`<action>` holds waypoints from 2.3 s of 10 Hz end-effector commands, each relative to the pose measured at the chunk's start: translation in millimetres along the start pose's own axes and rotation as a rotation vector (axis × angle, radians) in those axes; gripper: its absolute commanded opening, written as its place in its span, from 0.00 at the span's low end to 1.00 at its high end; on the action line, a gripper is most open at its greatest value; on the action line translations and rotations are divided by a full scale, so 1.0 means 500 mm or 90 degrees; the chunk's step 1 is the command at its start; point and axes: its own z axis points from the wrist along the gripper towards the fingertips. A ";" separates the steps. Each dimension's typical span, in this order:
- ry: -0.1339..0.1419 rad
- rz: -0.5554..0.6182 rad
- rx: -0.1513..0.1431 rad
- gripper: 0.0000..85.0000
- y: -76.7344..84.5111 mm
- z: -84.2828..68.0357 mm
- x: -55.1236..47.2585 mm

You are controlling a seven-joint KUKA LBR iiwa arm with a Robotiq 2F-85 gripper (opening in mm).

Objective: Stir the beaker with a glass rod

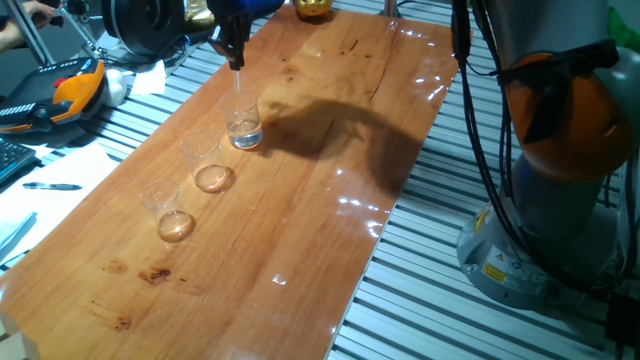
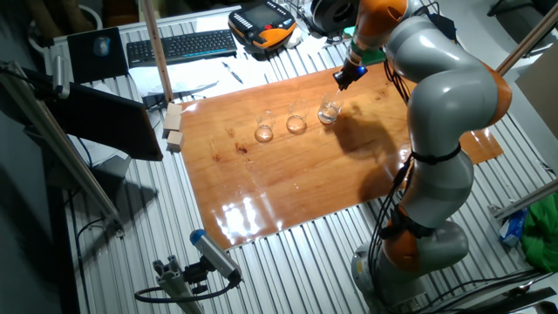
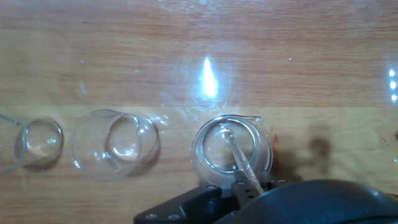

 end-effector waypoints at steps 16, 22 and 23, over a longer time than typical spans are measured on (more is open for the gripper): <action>0.050 -0.014 0.017 0.00 -0.010 0.002 0.023; 0.031 0.091 -0.068 0.00 -0.004 0.007 0.010; 0.006 0.103 -0.071 0.00 -0.004 0.008 0.007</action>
